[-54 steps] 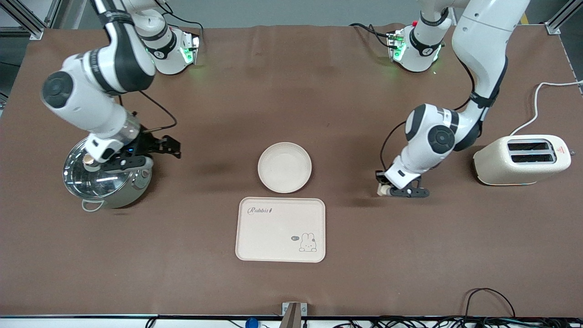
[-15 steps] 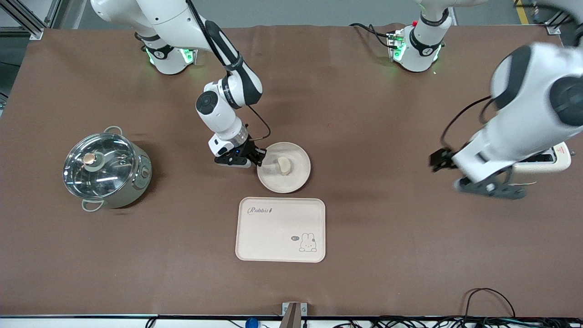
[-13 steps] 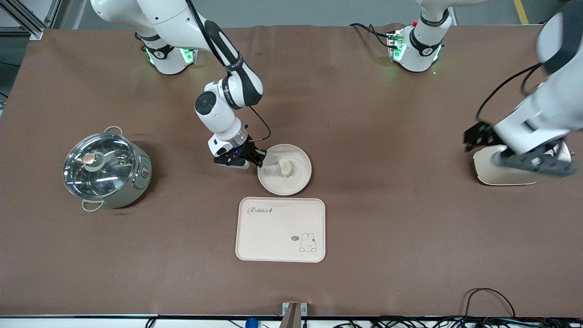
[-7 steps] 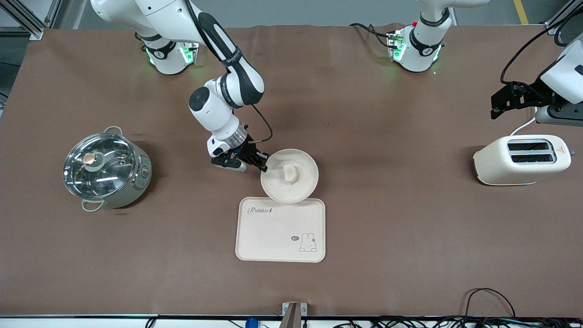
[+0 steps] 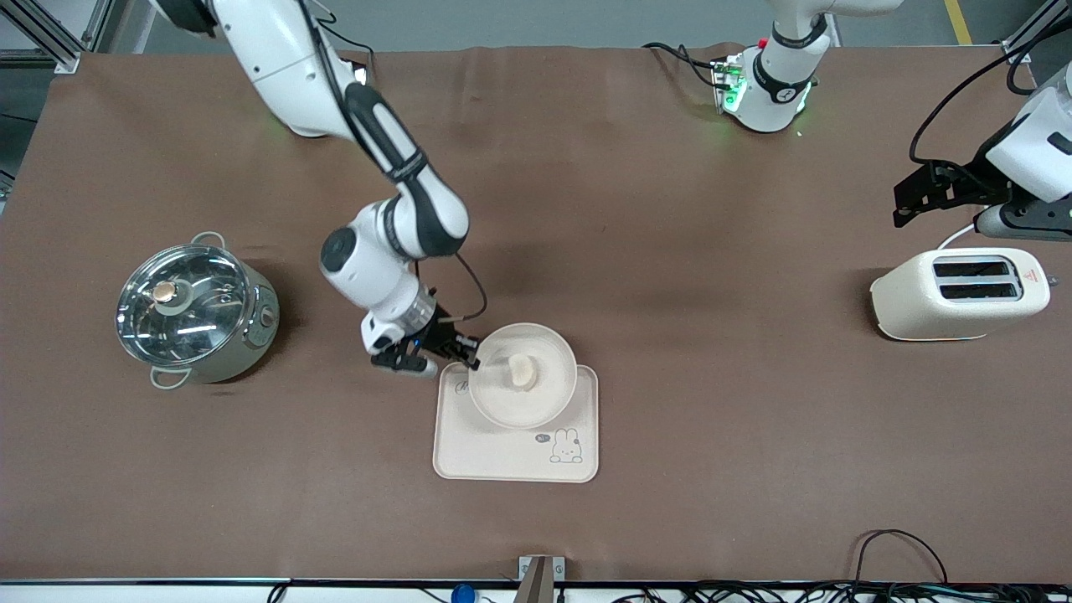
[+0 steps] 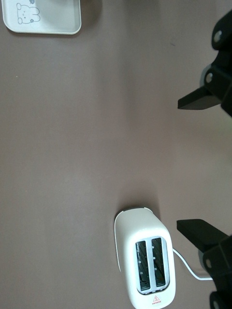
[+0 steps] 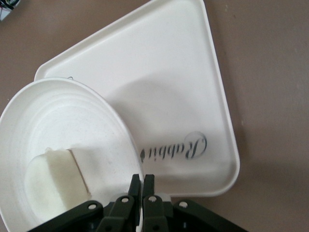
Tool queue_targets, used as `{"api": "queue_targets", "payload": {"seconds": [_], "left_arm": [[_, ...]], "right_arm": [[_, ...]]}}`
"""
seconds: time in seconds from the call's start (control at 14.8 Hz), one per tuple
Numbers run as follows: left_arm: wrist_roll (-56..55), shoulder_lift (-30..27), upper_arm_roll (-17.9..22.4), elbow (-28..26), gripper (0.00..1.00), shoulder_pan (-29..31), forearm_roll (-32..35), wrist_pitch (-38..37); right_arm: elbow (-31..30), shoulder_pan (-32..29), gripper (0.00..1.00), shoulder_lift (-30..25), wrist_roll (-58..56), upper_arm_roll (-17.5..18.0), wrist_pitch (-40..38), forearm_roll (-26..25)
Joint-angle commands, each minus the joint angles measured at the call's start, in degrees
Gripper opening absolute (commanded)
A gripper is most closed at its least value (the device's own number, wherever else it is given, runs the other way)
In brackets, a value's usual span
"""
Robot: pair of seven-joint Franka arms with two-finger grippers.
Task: Place bun in plate and plate on tray
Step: 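Set the plate onto the Rabbit tray with the right gripper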
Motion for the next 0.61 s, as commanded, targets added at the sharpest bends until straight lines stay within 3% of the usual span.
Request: {"api": "queue_targets", "payload": {"seconds": [0.0, 0.27, 0.54], "left_arm": [[-0.8, 0.4, 0.5, 1.2, 1.00, -0.1, -0.7, 0.5], [-1.3, 1.0, 0.7, 1.1, 1.00, 0.3, -2.4, 4.3], [-0.9, 1.1, 1.0, 1.0, 1.00, 0.8, -2.5, 5.4]], "right_arm": [[12.0, -4.5, 0.00, 6.1, -2.8, 0.7, -11.1, -3.4], [17.8, -5.0, 0.00, 10.0, -3.0, 0.7, -16.0, -9.8], [22.0, -5.3, 0.00, 13.4, -2.7, 0.8, -16.2, -10.5]]}}
